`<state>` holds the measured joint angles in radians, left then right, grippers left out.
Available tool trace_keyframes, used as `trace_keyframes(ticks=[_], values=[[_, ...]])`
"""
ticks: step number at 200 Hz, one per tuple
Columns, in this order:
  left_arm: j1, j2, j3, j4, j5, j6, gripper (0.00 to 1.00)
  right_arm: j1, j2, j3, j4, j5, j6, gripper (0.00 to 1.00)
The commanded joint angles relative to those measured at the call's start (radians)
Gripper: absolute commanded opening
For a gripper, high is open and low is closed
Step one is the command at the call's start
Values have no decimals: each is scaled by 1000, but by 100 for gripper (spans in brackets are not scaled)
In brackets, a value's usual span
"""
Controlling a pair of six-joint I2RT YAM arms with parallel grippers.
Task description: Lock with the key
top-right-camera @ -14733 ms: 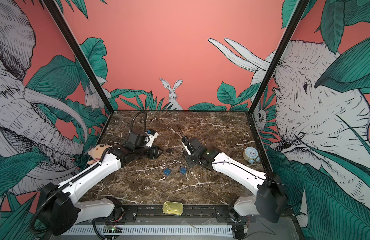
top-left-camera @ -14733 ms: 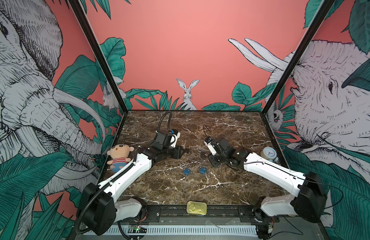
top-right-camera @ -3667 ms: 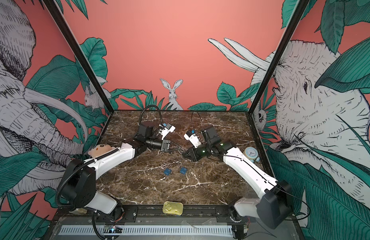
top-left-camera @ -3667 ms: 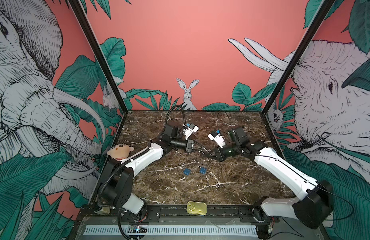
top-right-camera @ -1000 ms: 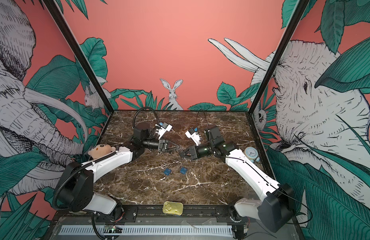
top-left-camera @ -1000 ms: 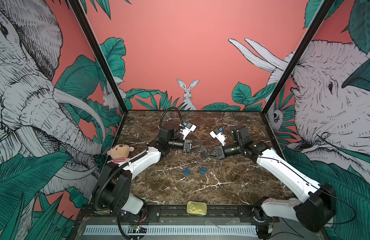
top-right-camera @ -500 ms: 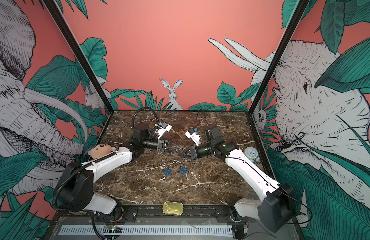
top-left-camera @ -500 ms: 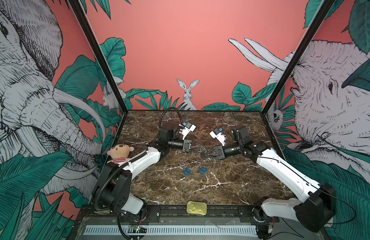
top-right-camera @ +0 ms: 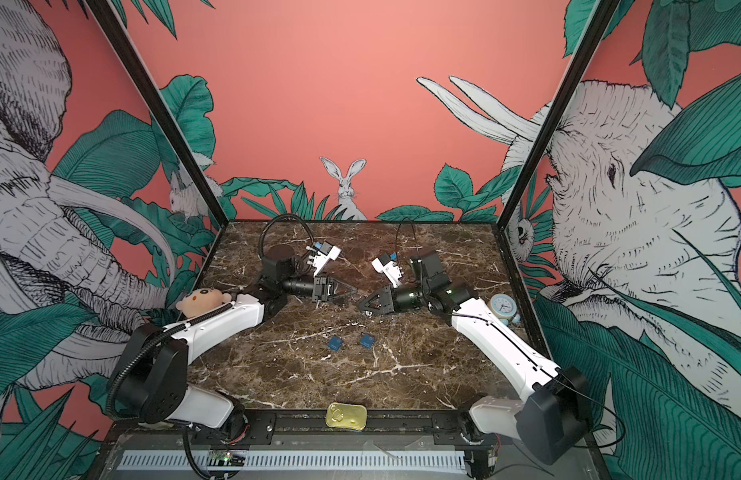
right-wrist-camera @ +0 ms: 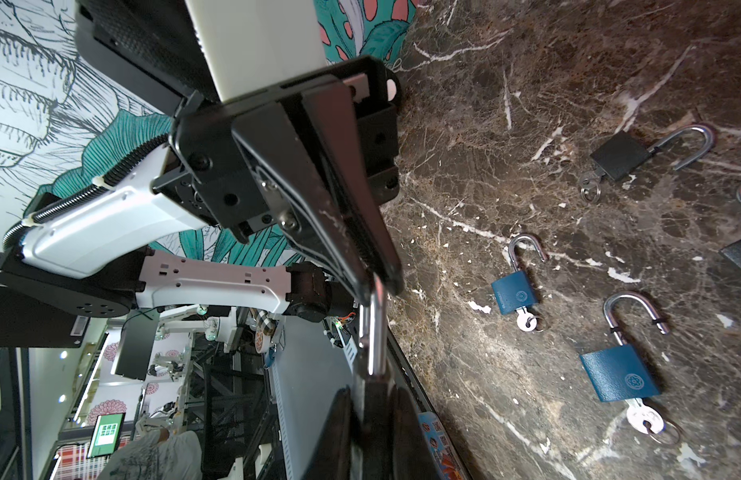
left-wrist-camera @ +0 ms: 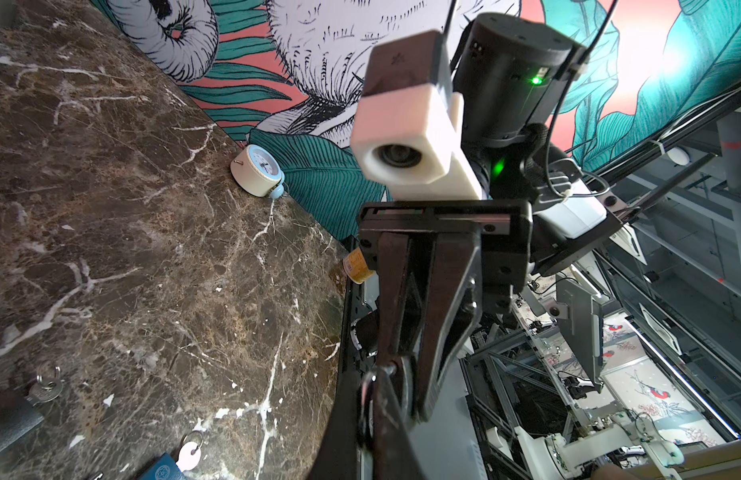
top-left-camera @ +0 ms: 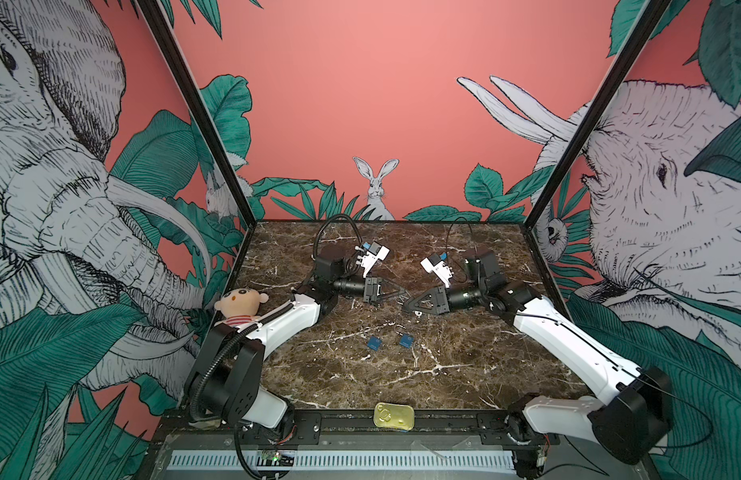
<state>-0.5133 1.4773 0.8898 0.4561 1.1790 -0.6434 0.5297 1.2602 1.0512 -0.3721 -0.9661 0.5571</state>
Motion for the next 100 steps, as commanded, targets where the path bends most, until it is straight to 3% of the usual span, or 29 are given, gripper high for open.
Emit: trace_keyframes(ticks=[1,100], values=[[-4,60,-54,-33,-110,-18,0,24,-52,36,276,-214,19,0],[-35,35,-123,40,-105,-67,0,24,-17,23,378,-194,82,0]])
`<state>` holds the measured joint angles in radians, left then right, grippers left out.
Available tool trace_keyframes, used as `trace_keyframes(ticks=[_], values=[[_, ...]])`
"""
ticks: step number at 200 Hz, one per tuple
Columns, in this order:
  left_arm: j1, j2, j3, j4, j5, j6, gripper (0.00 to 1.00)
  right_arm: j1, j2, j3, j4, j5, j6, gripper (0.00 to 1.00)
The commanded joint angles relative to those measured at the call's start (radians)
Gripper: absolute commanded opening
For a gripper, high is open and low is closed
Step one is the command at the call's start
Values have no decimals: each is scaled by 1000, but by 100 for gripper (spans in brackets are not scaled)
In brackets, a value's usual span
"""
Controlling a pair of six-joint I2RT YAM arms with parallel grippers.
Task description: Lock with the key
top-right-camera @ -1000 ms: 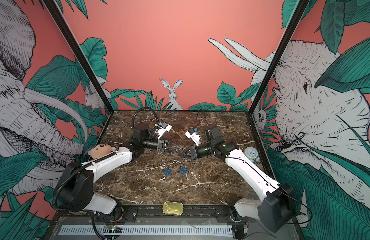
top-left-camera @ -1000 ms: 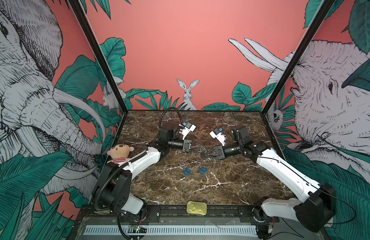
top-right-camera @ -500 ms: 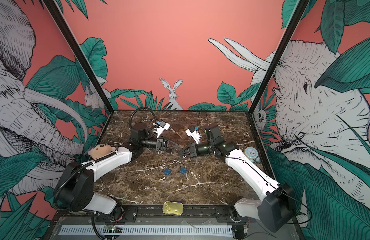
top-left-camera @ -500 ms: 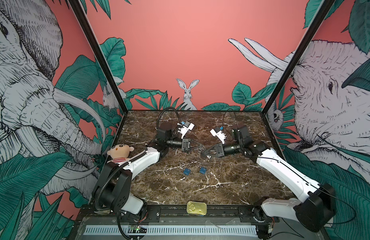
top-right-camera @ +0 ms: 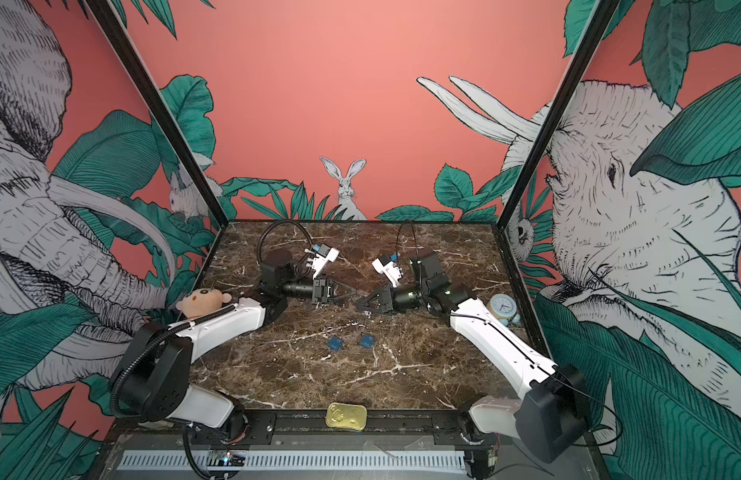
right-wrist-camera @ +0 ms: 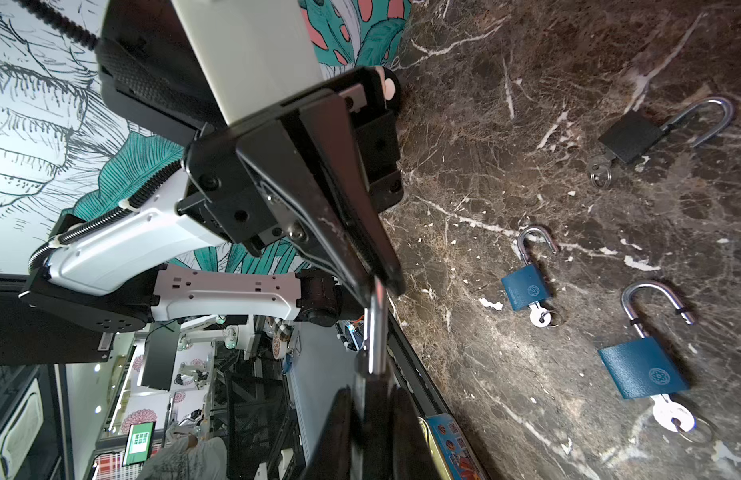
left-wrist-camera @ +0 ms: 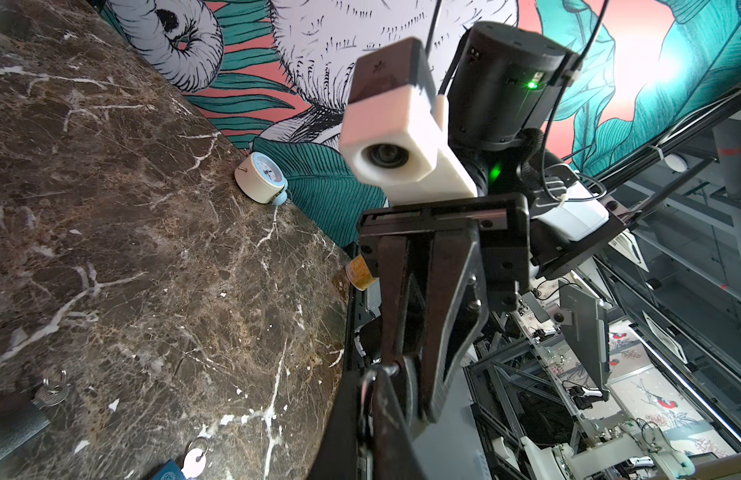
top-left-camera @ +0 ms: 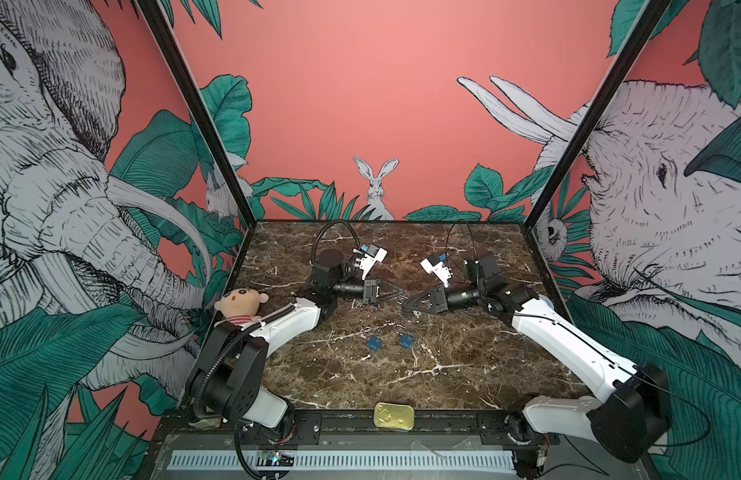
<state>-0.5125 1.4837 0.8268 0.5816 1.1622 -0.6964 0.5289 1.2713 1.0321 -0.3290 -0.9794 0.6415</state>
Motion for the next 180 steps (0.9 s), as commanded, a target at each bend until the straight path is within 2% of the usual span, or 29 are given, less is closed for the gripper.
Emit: trace_keyframes(ticks=[1,151,180], values=[[-36,28,-62,-84,-88,-14,0,25,-27,42,335,-180,-3,0],[-145,-84,-159,-80,-129,-67,0,-5,32,68,321,-128,-31,0],[-170,-91,-187,-37,-143,-101,0,-19,48,75,329,-125,-32,0]])
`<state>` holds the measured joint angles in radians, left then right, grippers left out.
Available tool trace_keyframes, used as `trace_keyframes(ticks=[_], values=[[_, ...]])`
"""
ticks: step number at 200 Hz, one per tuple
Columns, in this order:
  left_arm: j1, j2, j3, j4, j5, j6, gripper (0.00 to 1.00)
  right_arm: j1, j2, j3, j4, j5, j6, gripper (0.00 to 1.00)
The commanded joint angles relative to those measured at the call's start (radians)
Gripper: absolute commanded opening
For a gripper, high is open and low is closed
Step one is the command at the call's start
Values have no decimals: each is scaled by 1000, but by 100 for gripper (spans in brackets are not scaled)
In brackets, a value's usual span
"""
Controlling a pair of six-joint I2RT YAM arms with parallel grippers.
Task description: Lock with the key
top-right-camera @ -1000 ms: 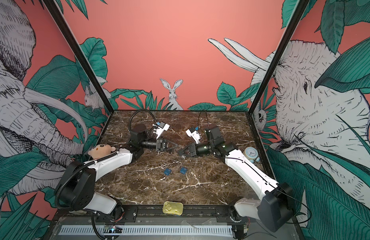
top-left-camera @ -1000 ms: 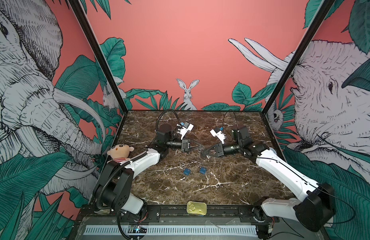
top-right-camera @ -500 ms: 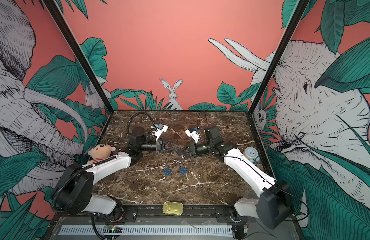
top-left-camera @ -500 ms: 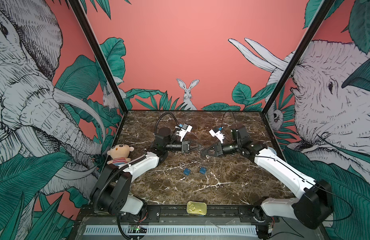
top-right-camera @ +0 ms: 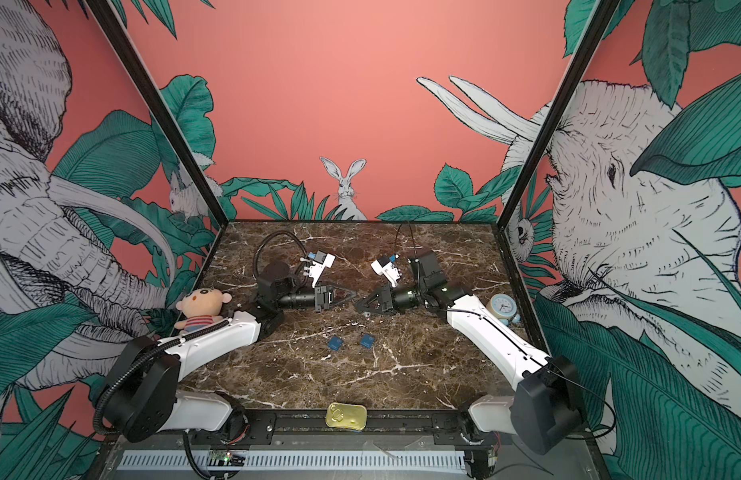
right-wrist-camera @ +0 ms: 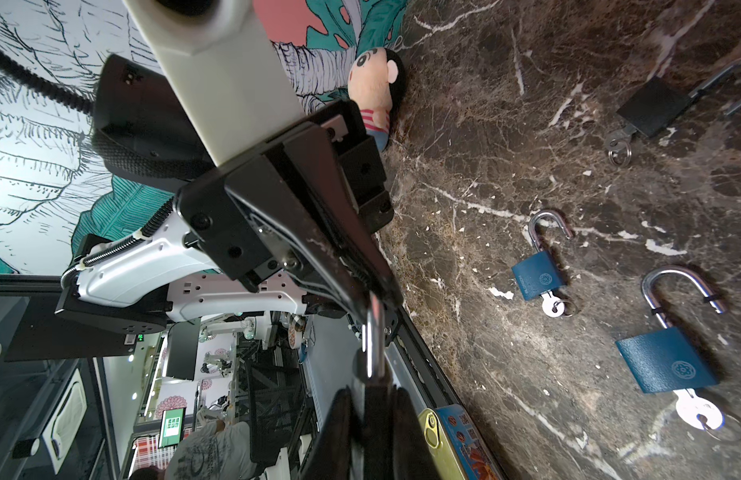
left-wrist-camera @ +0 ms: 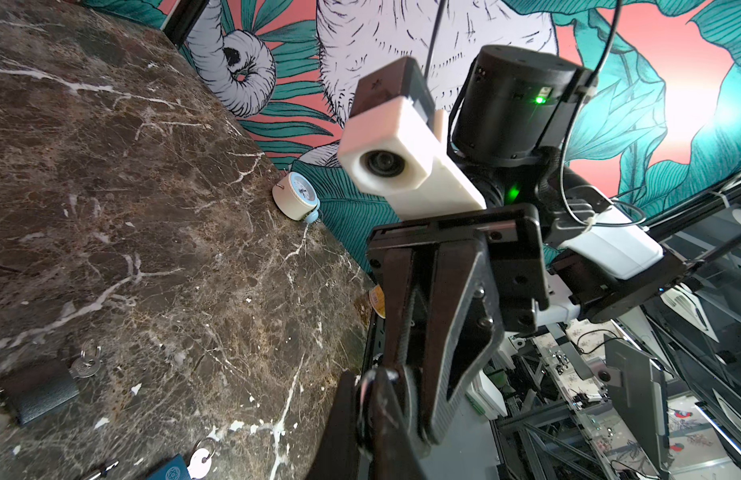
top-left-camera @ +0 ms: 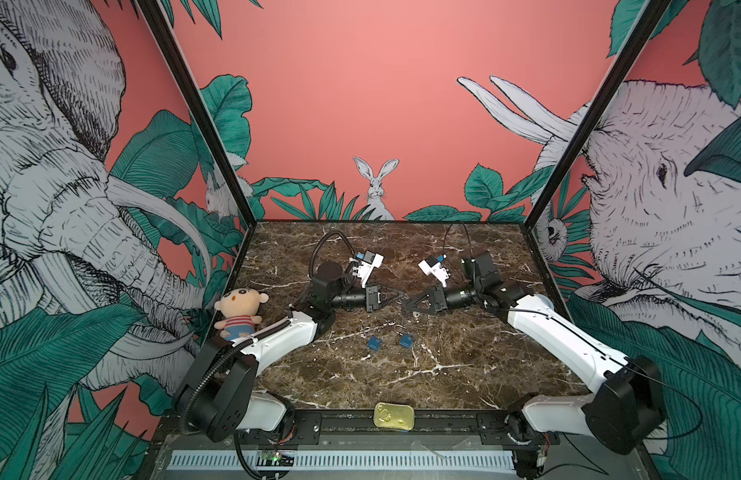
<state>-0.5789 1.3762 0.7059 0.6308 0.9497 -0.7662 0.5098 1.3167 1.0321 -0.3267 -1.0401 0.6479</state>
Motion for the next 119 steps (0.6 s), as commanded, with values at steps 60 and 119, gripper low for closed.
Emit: trace_keyframes(ticks=[60,119], values=[[-115,-3,-102,-41,51,-77,0,-19,27,83,347,-62,-32,0],[-179,0,-104,-39,38,-87,0,-33,56,85,375,-71,-21,0]])
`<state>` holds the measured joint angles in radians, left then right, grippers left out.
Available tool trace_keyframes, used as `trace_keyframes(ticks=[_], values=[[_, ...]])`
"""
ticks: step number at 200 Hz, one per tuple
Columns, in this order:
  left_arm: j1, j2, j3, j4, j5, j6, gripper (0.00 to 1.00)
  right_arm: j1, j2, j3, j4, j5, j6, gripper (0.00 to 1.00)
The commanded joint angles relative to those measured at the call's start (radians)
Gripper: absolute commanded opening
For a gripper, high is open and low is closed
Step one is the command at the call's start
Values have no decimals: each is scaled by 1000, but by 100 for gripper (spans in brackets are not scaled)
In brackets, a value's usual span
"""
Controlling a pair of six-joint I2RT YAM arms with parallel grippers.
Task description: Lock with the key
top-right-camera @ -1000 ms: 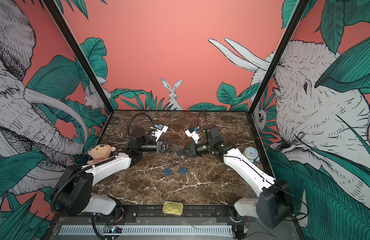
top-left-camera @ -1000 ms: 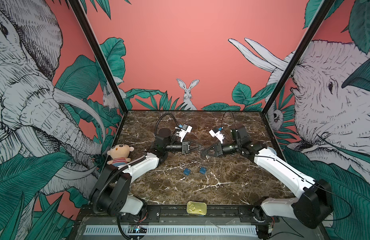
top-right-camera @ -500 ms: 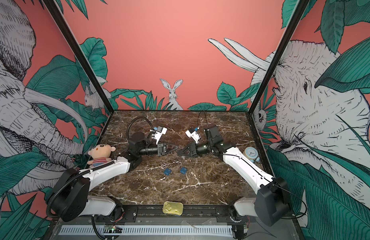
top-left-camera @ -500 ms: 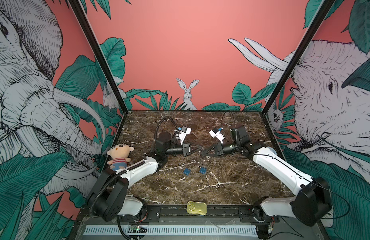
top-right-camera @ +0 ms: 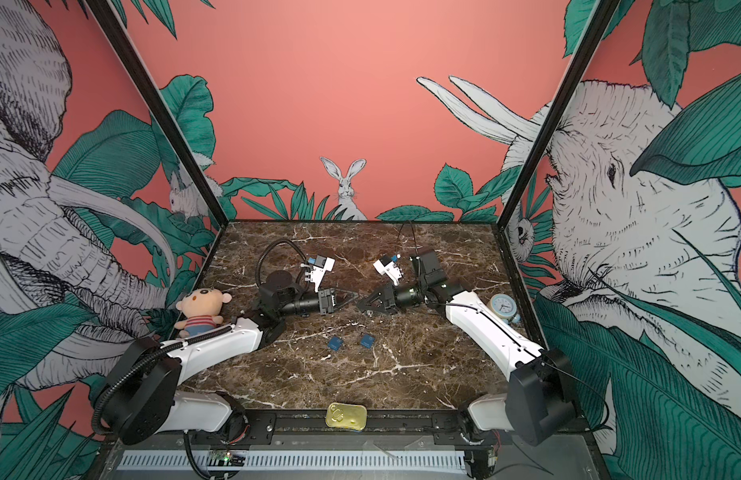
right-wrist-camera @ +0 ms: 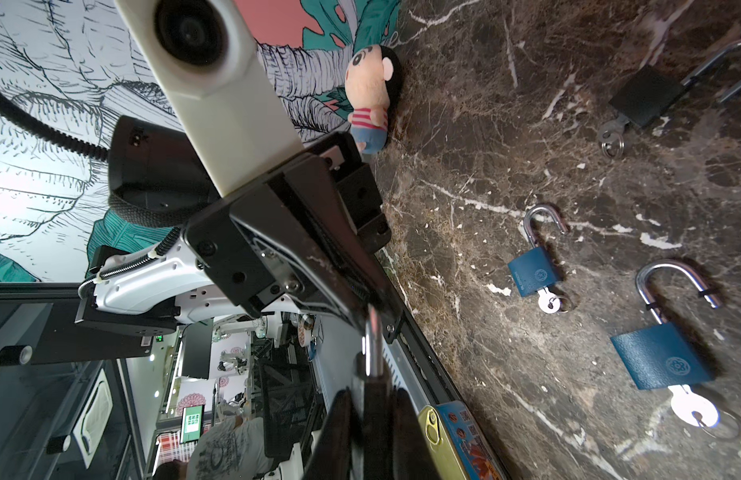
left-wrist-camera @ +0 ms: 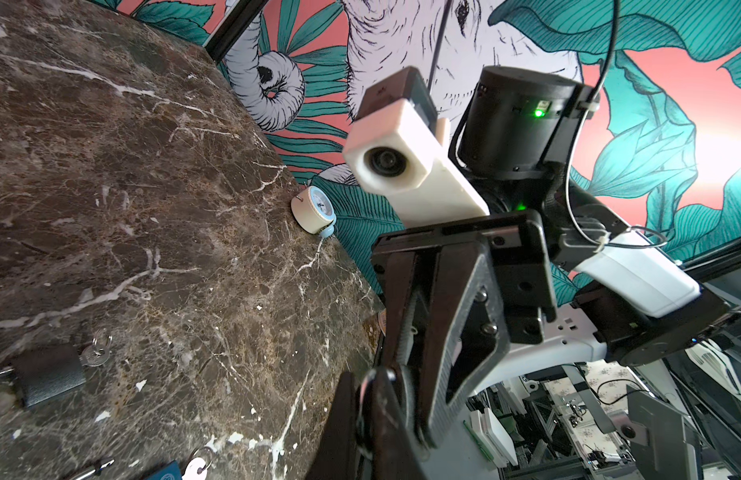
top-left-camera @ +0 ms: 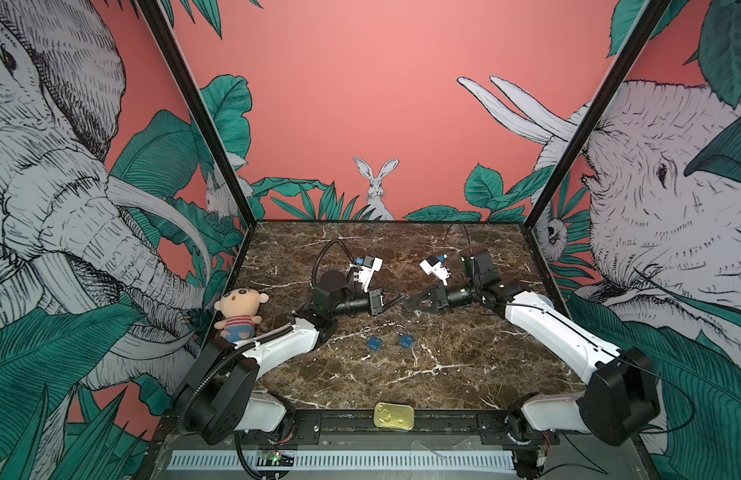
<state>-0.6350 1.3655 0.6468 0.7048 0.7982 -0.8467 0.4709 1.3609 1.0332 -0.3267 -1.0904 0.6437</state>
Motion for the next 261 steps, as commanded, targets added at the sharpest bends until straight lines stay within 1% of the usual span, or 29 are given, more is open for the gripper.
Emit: trace_keyframes(ticks=[1,23,44,53,60,64,86,109,132,164,198,210,230,252,261], values=[[-124,11,-45,-113,189,-7,0,7,12,84,376,-21,-17,0],[-121,-9,-46,-117,150,2,0,6,13,75,368,-30,-20,0],[-101,-28,-3,-190,118,48,0,6,-1,53,346,-45,-37,0],[-83,-35,17,-210,110,54,0,6,-10,47,311,-46,-66,0],[-72,-37,31,-205,116,50,0,8,-18,44,281,-45,-88,0],[-39,-38,39,-205,120,46,0,7,-22,42,258,-41,-105,0],[29,-30,93,-192,168,20,0,8,-38,26,187,-22,-158,0],[56,-18,153,-210,217,15,0,8,-46,7,173,-15,-170,0],[60,-17,188,-236,242,20,12,8,-58,-4,174,-10,-173,0],[60,-29,188,-249,245,23,17,8,-63,-2,169,-6,-176,0],[60,-38,184,-252,245,20,19,8,-63,-1,166,-3,-177,0],[60,-38,186,-252,246,20,18,8,-63,0,167,-3,-177,0],[60,-37,188,-252,251,20,11,8,-63,-1,168,-2,-174,0],[61,-32,187,-254,253,20,0,8,-65,1,167,2,-174,0],[60,-29,185,-254,253,20,0,8,-65,1,166,2,-174,0]])
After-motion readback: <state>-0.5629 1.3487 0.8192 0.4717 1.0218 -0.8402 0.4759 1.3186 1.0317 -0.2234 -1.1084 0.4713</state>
